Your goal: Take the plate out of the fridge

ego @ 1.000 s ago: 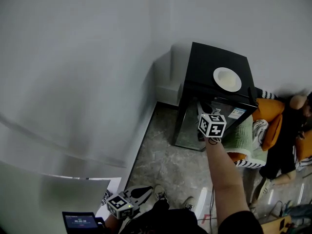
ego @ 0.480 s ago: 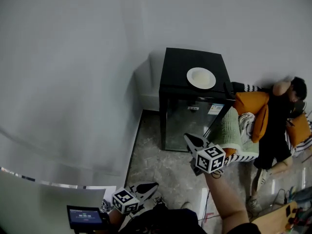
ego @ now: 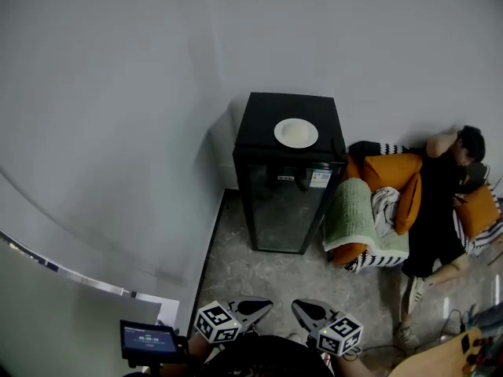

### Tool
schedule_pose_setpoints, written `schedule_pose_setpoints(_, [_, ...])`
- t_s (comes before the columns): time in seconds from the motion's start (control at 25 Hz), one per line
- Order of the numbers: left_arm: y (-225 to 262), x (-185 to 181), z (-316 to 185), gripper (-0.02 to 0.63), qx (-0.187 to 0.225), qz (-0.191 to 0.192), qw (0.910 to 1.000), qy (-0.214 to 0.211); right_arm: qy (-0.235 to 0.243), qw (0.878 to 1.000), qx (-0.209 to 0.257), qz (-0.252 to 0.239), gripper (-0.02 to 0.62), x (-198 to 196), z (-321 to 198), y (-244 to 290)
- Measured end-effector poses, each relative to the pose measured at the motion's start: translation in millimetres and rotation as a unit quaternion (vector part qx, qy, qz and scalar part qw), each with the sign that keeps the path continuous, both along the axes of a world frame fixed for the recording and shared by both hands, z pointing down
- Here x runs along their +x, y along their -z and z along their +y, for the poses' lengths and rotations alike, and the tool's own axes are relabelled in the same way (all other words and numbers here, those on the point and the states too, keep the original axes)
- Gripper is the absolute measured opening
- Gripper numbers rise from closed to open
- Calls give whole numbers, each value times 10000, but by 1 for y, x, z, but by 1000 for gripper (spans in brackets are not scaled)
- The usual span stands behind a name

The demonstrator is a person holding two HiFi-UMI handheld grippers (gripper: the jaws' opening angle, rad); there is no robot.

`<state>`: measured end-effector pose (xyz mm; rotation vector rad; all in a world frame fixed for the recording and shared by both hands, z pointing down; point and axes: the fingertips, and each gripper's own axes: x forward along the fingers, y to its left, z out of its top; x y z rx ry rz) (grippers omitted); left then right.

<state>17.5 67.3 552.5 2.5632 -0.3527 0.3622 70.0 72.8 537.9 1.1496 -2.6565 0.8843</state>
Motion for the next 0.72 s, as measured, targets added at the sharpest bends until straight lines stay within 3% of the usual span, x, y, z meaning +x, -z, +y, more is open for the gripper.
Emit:
schedule_pose_setpoints(0.28, [-3, 36, 47, 6, -68, -66, 9998, 169, 206, 9997, -18, -92, 6, 27, 53, -8])
schedule_pose_setpoints(0.72, [-18, 56, 98, 6, -31, -169, 9985, 526, 482, 9976, -228, -437, 6, 52, 100, -16])
